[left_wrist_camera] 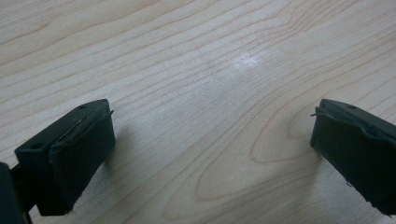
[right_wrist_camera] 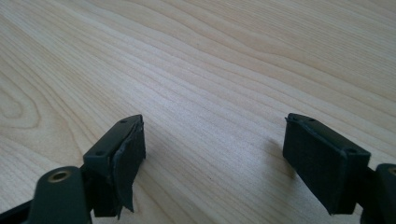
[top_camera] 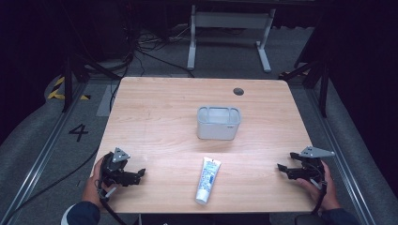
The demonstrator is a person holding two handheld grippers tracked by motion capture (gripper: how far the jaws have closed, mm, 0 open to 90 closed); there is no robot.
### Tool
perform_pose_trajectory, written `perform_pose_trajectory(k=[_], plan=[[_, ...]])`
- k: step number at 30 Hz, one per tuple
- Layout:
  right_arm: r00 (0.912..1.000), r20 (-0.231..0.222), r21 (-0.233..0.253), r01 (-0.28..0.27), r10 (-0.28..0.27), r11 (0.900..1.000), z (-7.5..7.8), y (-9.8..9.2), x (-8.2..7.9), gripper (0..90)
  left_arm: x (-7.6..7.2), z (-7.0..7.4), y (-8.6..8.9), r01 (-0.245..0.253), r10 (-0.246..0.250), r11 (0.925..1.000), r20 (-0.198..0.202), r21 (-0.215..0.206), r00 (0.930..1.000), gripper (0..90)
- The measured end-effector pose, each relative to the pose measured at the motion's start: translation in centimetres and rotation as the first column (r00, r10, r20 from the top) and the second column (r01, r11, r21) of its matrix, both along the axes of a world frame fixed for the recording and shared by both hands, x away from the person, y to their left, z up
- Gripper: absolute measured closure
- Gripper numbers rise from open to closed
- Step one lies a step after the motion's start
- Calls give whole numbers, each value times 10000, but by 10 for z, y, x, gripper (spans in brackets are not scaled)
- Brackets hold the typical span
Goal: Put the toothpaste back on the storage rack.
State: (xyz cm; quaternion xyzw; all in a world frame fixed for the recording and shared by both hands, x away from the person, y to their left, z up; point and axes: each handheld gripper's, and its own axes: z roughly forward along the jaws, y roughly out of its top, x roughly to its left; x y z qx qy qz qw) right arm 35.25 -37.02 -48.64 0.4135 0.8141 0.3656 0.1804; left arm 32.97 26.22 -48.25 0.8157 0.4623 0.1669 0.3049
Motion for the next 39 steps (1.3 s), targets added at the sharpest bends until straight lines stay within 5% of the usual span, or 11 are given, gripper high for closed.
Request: perform_pose_trajectory(k=[7,12,16,22,28,32,39], plan=[[10000,22,-19,8,-8,10000,0,0,0,218,1,0,0,115,-115,9999,24,-26,9999,2],[10000,22,-26,25,-25,10000,0,0,0,217,1,1,-5,-242,243,9996,-88,122,9997,2],[10000,2,-13,22,-22,10000,0,0,0,217,-3,0,-8,690,-691,9976,69,62,9976,4],[10000,10,-13,12,-12,10000,0,0,0,218,0,5,-14,625,-607,9975,-515,343,9968,4],[10000,20,-19,10,-10,10000,0,0,0,217,-1,12,-32,926,-843,9935,-1195,656,9893,44],[10000,28,-26,9,-9,10000,0,0,0,218,-2,16,-43,1093,-1006,9916,-1174,695,9880,181],[10000,31,-22,-2,2,10000,0,0,0,220,-7,21,-78,1843,-1700,9765,-1264,1117,9773,169]])
